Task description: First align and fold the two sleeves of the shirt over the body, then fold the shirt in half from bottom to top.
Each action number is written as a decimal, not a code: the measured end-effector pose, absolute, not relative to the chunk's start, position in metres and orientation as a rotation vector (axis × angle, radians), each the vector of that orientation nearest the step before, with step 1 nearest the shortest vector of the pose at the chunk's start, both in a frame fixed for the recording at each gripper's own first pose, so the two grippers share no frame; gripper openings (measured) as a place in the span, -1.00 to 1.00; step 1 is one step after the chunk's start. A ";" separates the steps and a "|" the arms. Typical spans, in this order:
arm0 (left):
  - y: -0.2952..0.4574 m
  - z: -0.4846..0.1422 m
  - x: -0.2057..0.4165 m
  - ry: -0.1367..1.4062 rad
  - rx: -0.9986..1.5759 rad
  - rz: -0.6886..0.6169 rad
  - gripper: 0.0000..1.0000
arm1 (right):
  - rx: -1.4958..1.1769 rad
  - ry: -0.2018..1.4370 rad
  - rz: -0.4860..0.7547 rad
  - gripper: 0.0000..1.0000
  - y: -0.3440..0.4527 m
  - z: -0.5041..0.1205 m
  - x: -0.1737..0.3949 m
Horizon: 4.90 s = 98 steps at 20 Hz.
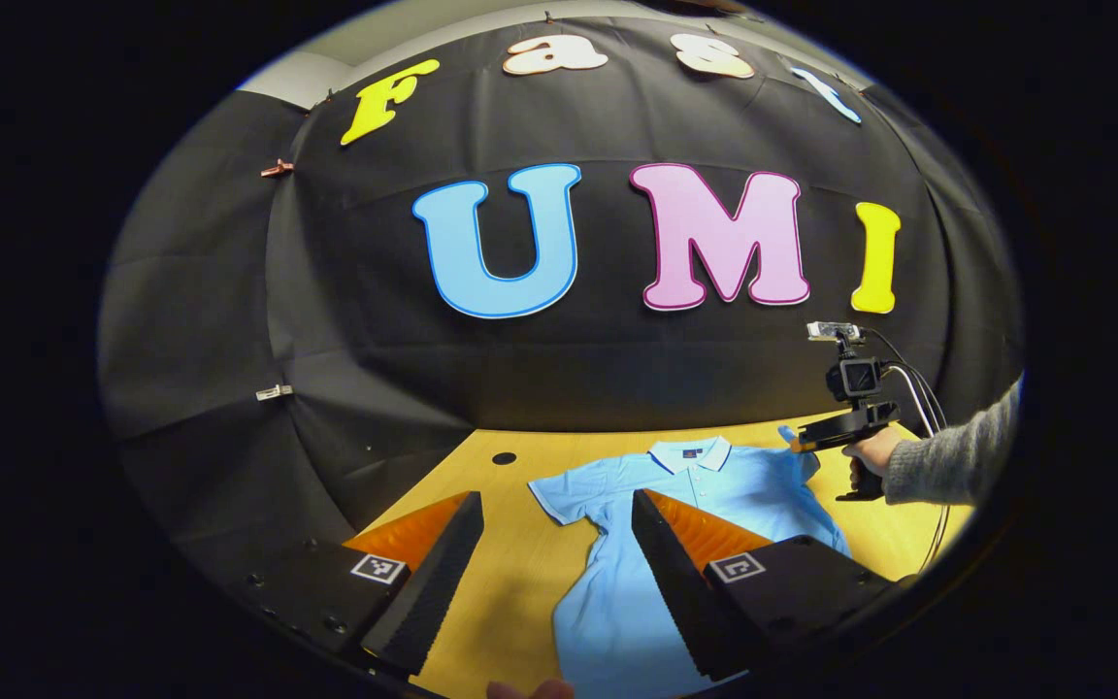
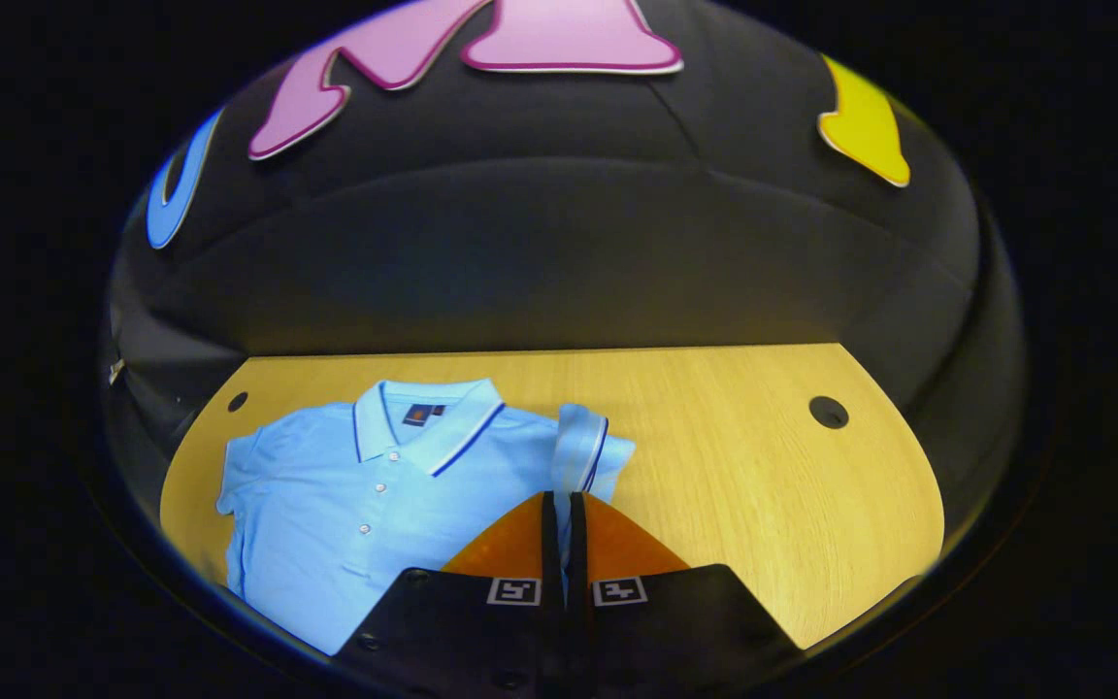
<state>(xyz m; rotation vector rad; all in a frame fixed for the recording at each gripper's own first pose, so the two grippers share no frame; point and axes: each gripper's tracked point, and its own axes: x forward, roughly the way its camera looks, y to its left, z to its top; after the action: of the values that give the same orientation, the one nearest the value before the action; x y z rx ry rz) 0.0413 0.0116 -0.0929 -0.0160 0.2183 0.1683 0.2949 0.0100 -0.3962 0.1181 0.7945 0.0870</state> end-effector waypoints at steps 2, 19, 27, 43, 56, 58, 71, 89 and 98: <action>0.014 -0.094 0.038 0.222 -0.019 0.176 0.94 | 0.091 0.785 0.151 -0.91 0.036 -0.390 0.291; 0.039 -0.104 0.014 0.241 -0.043 0.271 0.95 | -0.154 0.901 0.493 -0.90 0.159 -0.442 0.227; 0.042 -0.105 0.018 0.242 -0.047 0.267 0.95 | -0.107 0.908 0.433 -0.54 0.151 -0.445 0.230; 0.036 -0.106 0.058 0.241 -0.032 0.199 0.95 | 0.094 0.623 0.364 0.99 0.131 -0.342 0.255; 0.024 -0.167 0.196 0.357 0.021 0.144 0.96 | 0.162 0.438 0.296 0.99 0.045 -0.223 0.190; 0.030 -0.184 0.224 0.392 0.041 0.173 0.96 | 0.149 0.440 0.302 0.99 0.037 -0.218 0.171; 0.066 -0.307 0.357 0.629 0.090 0.208 0.97 | 0.253 0.500 0.241 0.99 0.000 -0.198 0.112; 0.048 -0.350 0.363 0.766 -0.210 0.180 -0.34 | 0.296 0.561 0.213 0.95 -0.012 -0.210 0.090; 0.032 -0.332 0.368 0.714 -0.297 0.079 -0.88 | 0.290 0.582 0.206 0.96 -0.016 -0.217 0.077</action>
<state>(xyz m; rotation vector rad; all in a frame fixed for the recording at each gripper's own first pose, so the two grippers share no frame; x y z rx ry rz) 0.3681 0.0321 -0.3320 -0.2970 0.7139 0.0787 0.0771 -0.0164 -0.2175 0.2895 0.5821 0.2062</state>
